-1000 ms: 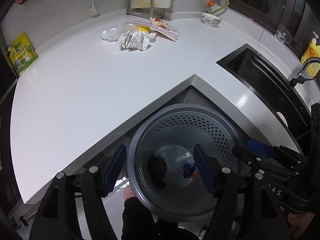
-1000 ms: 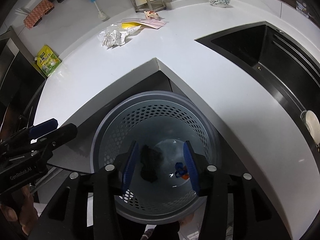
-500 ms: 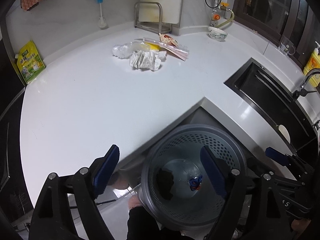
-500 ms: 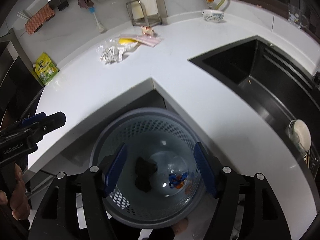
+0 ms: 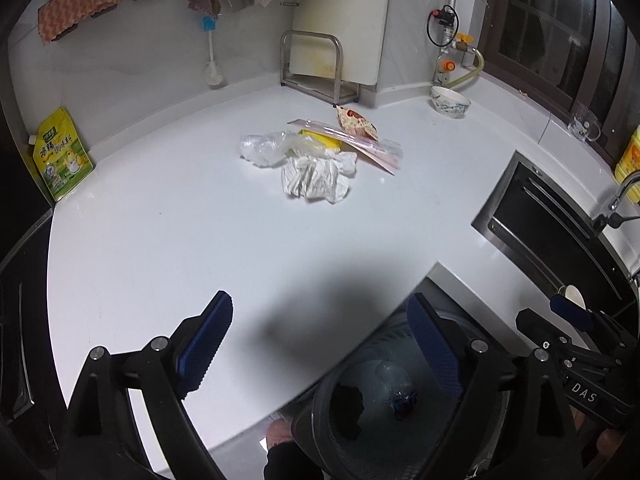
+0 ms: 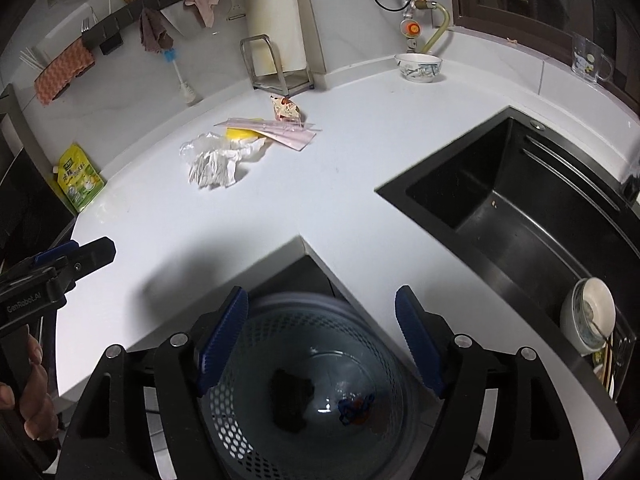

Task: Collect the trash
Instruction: 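Move both tools back toward the remaining plastic bags on the counter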

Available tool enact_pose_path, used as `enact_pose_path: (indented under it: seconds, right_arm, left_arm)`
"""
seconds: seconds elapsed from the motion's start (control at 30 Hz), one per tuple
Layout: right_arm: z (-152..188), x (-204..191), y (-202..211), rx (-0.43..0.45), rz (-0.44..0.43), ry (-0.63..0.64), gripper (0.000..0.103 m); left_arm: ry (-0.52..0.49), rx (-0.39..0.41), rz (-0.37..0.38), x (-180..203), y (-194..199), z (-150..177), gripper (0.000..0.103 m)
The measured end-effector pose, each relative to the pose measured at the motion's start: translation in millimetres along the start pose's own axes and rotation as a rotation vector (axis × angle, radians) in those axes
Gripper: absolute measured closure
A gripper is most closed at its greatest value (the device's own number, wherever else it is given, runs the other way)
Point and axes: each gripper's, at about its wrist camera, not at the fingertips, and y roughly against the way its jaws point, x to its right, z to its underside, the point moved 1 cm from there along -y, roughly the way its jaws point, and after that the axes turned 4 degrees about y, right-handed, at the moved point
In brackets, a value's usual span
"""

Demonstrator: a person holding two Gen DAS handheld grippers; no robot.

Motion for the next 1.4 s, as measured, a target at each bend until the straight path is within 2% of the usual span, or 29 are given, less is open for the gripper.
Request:
enact_pose_path:
  seconds: [0.5, 0.97, 1.4]
  right_arm:
    - [-53, -20, -40, 0.013, 0.013, -0.018, 0.030]
    - [-86, -69, -77, 0.009, 0.024, -0.031, 0.030]
    - [-105, -102, -106, 0.006, 0.038, -0.058, 0.029]
  left_arm:
    - [-0.013, 0.004, -0.011, -28, -37, -47, 0.016]
    - [-0.055, 0.025, 0.020, -69, -59, -92, 0.015]
    - [-0.093, 0.021, 0.028, -108, -79, -114, 0.015]
